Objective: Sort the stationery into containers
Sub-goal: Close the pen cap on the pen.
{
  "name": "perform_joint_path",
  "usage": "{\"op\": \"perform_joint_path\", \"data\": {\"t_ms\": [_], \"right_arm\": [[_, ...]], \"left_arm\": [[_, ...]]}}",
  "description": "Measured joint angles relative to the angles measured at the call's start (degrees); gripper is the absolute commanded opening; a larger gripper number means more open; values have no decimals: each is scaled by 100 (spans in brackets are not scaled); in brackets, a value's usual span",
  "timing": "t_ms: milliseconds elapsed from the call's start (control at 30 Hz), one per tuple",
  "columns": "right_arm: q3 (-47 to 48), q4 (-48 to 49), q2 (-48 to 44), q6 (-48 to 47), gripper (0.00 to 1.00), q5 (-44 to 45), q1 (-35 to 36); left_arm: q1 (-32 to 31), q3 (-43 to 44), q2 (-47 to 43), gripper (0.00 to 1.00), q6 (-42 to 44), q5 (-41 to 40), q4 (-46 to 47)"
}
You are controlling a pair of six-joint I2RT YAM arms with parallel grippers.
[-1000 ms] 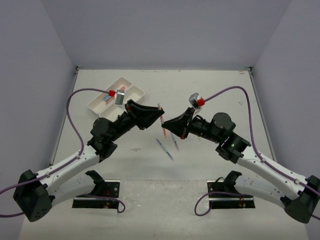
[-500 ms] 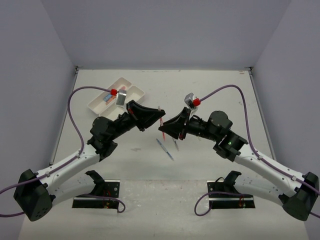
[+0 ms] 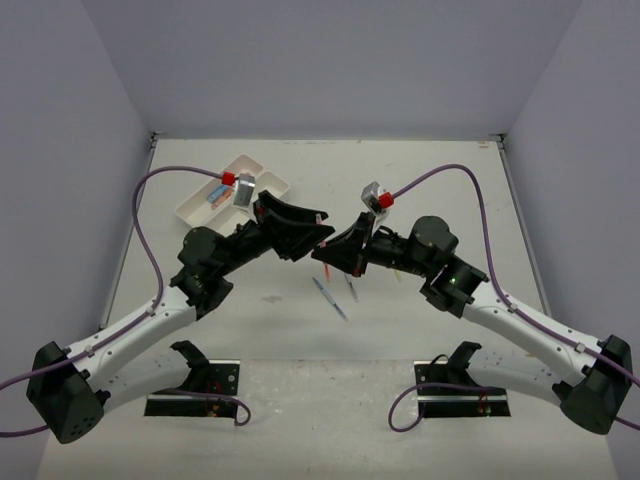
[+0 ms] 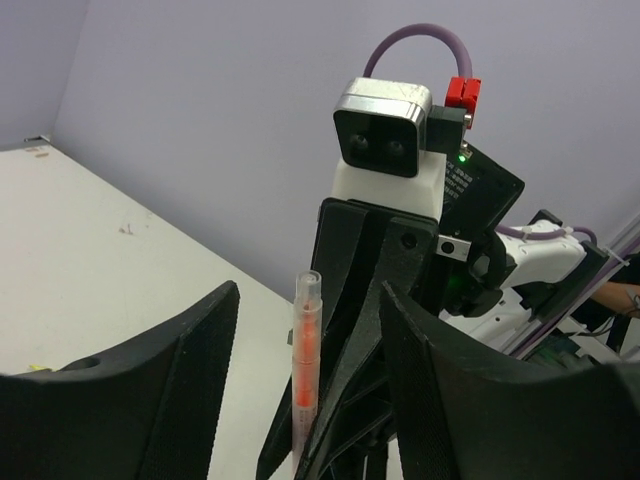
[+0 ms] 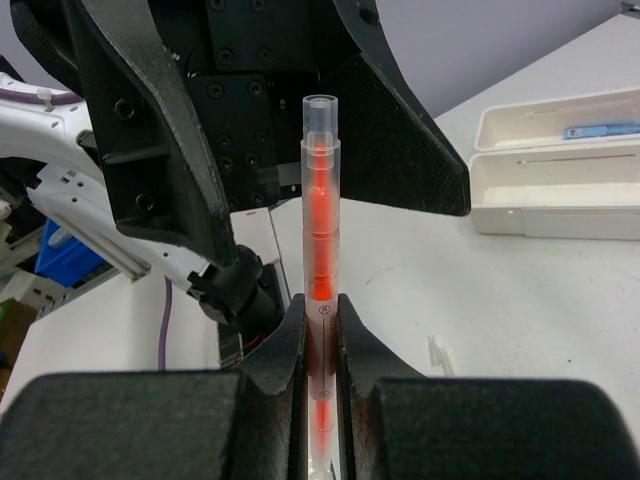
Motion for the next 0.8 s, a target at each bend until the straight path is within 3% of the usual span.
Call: {"op": "perform_joint_path", "data": {"t_ms": [133,300,567,800], "right_arm": [[0,-23,-52,-23,0,0,0],[0,-37,-60,-35,0,-3,0],[13,-111,-58,-63,0,-13,0],[229,-452,-7,-144,0,6,-4]], "left_arm": [[0,233,-1,58,126,-48,-241],[0,405,-2,43,272,-99,-449],[4,427,31,0,254,-98,-529],[18,354,60,0,162,0,-325]]}}
